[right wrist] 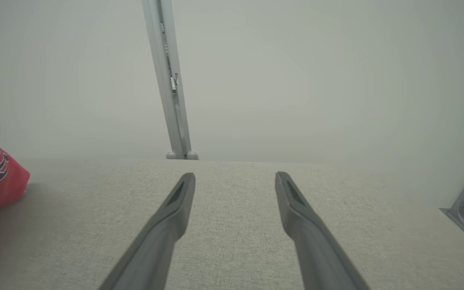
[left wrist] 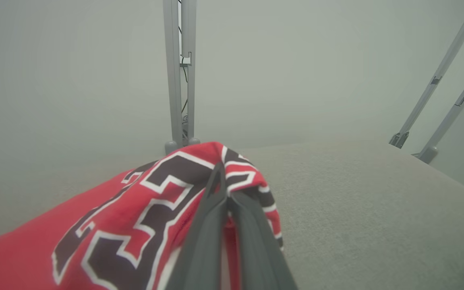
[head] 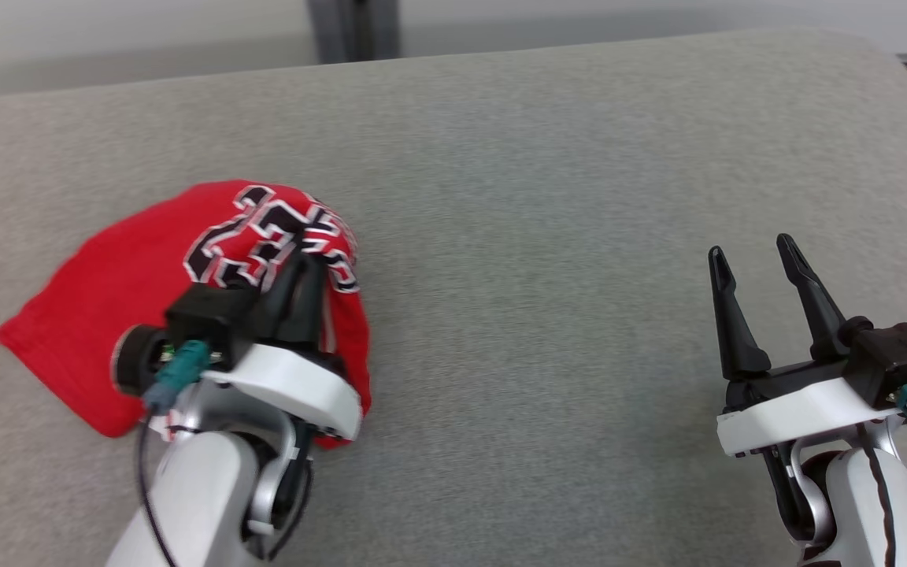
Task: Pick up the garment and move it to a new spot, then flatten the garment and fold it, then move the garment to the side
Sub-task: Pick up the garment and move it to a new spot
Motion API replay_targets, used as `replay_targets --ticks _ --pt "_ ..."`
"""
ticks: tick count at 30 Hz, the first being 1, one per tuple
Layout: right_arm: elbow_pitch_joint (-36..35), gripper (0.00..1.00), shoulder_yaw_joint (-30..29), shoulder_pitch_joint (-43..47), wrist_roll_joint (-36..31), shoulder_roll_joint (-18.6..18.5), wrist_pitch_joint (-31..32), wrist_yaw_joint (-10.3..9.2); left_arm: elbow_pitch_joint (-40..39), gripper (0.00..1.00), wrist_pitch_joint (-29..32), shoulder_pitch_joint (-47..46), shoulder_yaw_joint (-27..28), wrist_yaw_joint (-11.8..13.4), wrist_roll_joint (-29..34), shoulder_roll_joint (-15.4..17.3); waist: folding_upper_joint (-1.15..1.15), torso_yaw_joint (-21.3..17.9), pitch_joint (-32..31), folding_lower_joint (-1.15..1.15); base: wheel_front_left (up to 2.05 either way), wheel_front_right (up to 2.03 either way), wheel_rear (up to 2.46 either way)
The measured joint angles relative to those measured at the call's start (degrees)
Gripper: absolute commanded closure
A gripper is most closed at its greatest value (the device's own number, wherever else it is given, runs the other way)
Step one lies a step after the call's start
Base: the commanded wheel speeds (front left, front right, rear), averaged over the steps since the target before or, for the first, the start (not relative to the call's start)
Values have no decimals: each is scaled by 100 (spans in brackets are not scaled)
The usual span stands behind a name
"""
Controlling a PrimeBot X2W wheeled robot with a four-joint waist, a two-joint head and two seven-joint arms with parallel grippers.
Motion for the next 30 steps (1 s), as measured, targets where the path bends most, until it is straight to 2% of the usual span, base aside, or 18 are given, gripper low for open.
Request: replay_targets --ticks 8,14,16,17,22,26,28,30 --pt "234 0 -4 -29 264 1 -156 0 288 100 198 -510 -681 -342 136 -358 0 -832 79 0 0 0 0" --pt "358 0 -8 -44 409 1 -264 0 798 100 323 -782 -989 -493 69 -584 0 -1254 222 0 0 0 0" --pt "414 0 1 -44 453 -1 -274 0 1138 53 455 -784 -1061 -590 -59 -604 0 -1316 281 0 0 0 0" --pt "430 0 7 -45 453 1 -283 0 1256 0 478 -799 -1104 -631 -85 -610 0 -1333 301 0 0 0 0" --pt "492 0 18 -63 474 2 -320 0 1507 0 332 -923 -1325 -793 -99 -662 0 -1240 293 -1 0 0 0" --pt "531 0 -3 -69 422 7 -322 0 1415 0 164 -876 -1408 -913 -55 -591 0 -1060 207 0 0 0 0" --pt "538 0 -14 -65 375 8 -319 0 1263 0 36 -797 -1360 -907 -60 -522 0 -949 145 0 0 0 0" --pt "538 0 -23 -58 333 12 -287 0 1088 0 -92 -643 -1200 -788 -84 -394 0 -836 72 0 0 0 0"
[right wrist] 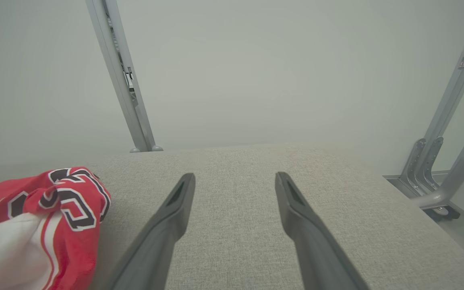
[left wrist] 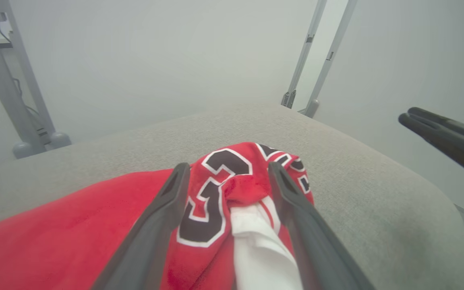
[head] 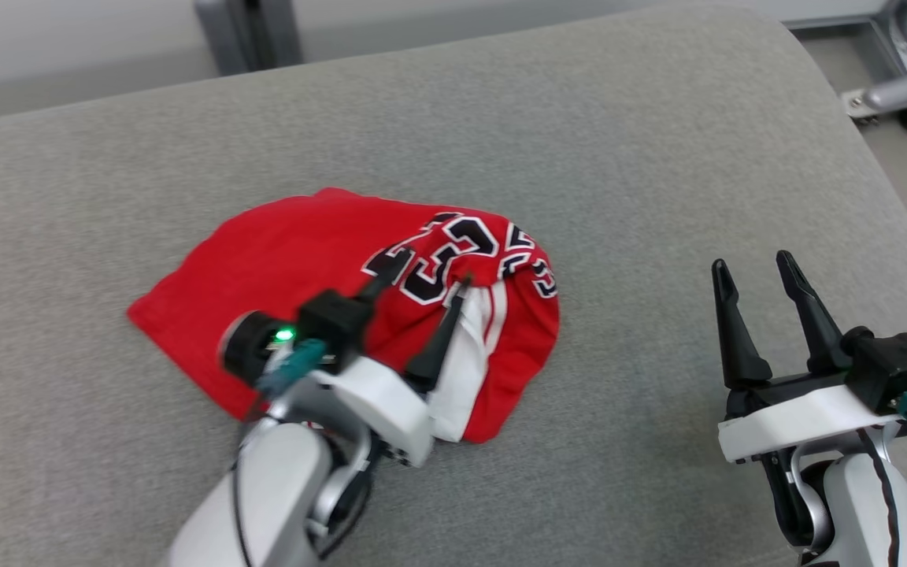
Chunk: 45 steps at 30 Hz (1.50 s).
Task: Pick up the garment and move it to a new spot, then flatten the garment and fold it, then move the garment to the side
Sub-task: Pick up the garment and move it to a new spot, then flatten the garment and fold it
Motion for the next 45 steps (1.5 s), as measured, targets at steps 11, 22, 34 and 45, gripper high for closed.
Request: replay_targets --ticks 11,22,34,45 --pt "-199 0 -125 139 -137 1 177 0 -651 0 -739 610 1326 988 -207 627 0 648 -342 0 0 0 0" --pt "-488 0 -134 458 -240 0 424 0 -923 0 -1062 1417 1915 1212 -387 1080 0 905 -739 0 0 0 0" --pt "-909 0 -201 1086 -121 -1 569 0 -1374 0 -1000 2254 1824 1426 -325 1190 0 939 -1090 0 0 0 0" --pt "-1195 0 -272 1317 -71 0 706 0 -1526 0 -797 2363 1778 1540 -293 1261 0 959 -1169 0 0 0 0"
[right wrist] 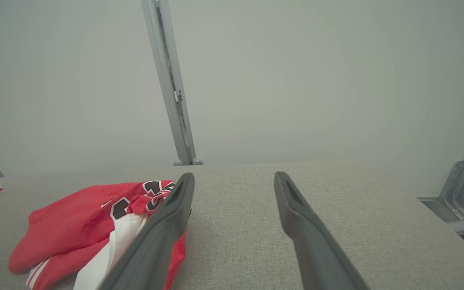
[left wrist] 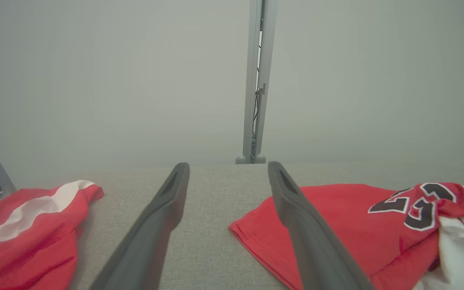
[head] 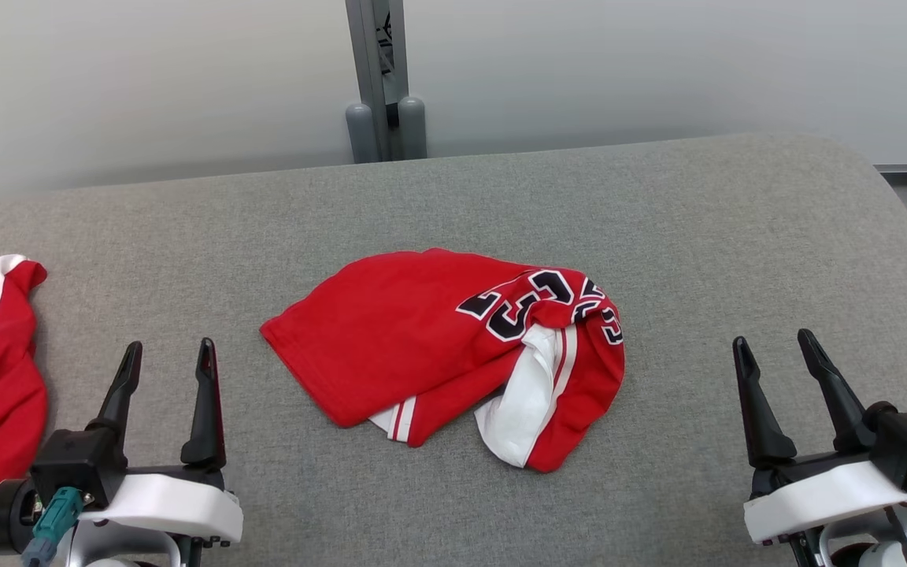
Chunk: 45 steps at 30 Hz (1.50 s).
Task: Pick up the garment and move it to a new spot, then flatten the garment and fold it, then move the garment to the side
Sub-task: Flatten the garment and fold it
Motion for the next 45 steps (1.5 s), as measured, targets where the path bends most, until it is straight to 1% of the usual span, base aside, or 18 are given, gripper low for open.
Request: replay_targets --ticks 5,15,21,26,34,35,36,37,41,43,45 --pt "-19 0 22 1 8 -1 21 0 -60 0 56 -1 -29 78 23 4 0 16 15 0 0 0 0" --pt "21 0 203 -4 2 -5 137 0 -119 0 129 -14 -102 127 64 -3 0 95 28 0 0 0 0" --pt "655 0 1143 -113 97 1 609 0 -156 0 147 -135 -214 126 73 -54 0 316 117 0 0 0 0" --pt "1421 0 1627 -339 280 2 552 0 -40 0 134 -318 -376 47 73 -192 0 581 206 0 0 0 0" --pt "2557 0 1997 -1172 567 9 162 0 205 0 34 -550 -528 -63 73 -336 0 928 386 0 0 0 0" --pt "2682 52 2011 -1257 606 10 99 0 240 0 20 -578 -545 -78 73 -345 0 945 403 0 0 0 0" --pt "2792 89 2022 -1337 679 9 41 0 270 0 19 -600 -559 -86 71 -352 0 958 416 0 0 0 0" --pt "2900 100 2034 -1410 719 7 8 0 292 0 12 -606 -573 -102 66 -364 0 966 431 0 0 0 0" --pt "3103 100 2076 -1579 787 12 -163 0 368 0 -30 -633 -594 -127 63 -380 0 936 456 0 0 0 0" --pt "3082 100 1971 -1607 678 11 -211 0 394 0 -59 -684 -589 -127 62 -386 0 887 463 0 0 0 0" --pt "2911 100 1819 -1611 492 -58 -210 0 409 0 -101 -711 -576 -129 51 -386 0 832 473 0 0 0 0"
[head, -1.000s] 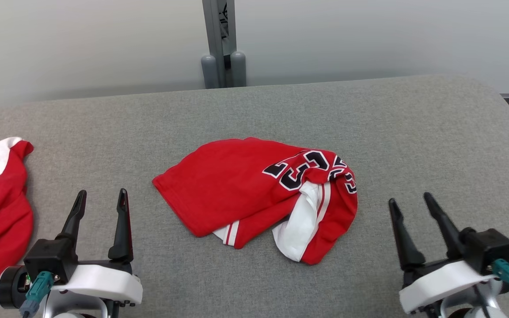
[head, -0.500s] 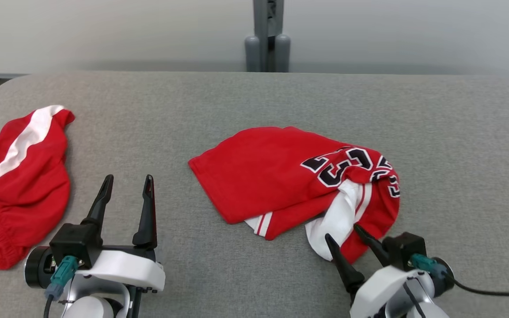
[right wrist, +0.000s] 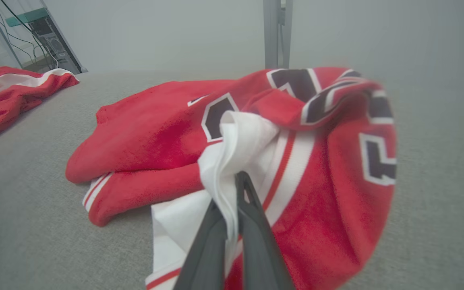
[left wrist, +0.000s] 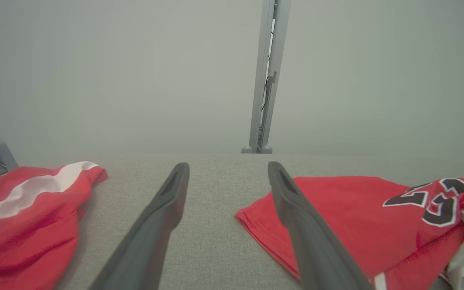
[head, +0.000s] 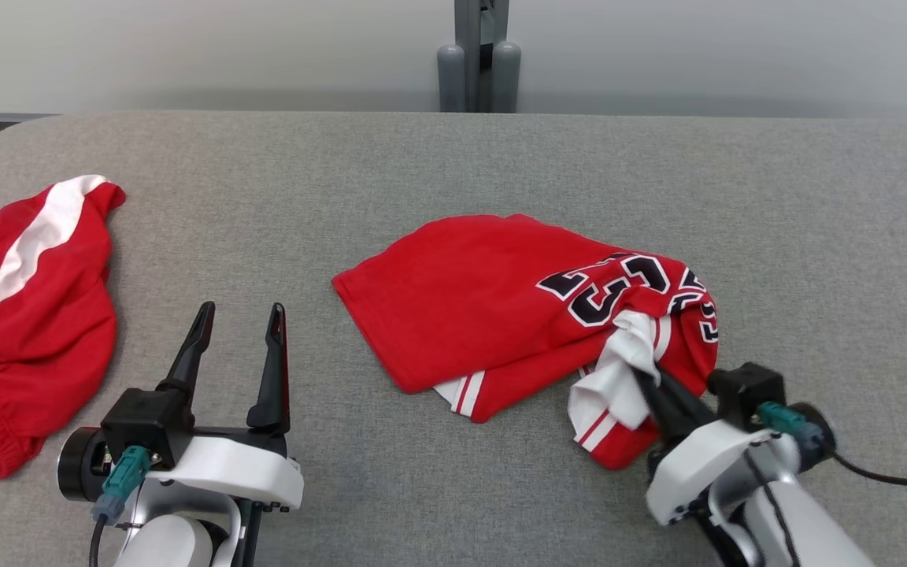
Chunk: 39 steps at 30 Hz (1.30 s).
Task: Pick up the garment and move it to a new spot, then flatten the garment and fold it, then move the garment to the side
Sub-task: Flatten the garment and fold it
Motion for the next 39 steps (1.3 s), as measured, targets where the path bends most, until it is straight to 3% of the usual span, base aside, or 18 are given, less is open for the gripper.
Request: replay_targets --ticks 8,16,20,27,37,38,39 --pt "-1312 100 -931 107 -1060 -953 650 5 135 0 -58 -65 -29 -52 -51 -41 0 -178 38 0 0 0 0" --pt "-2258 100 -1158 -214 -1722 -1557 855 5 286 0 -116 -135 -92 -147 -94 -104 0 -191 19 0 0 0 0" --pt "-2385 100 -724 -99 -1694 -1518 859 5 328 0 -138 -138 -109 -160 -122 -107 0 -156 -24 0 0 0 0" --pt "-2091 100 182 936 -1093 -1198 1169 7 334 0 -146 -141 -98 -181 -169 -66 0 -192 21 0 0 0 0" --pt "-1696 100 -506 1250 -818 -592 870 5 263 0 -111 -247 -53 -146 -183 27 0 -368 215 0 0 0 0" --pt "-1669 85 -586 1250 -805 -545 815 5 254 0 -110 -249 -47 -141 -183 36 0 -379 228 0 0 0 0" --pt "-1650 35 -623 1246 -779 -520 801 5 249 0 -105 -252 -41 -140 -183 40 0 -387 240 0 0 0 0"
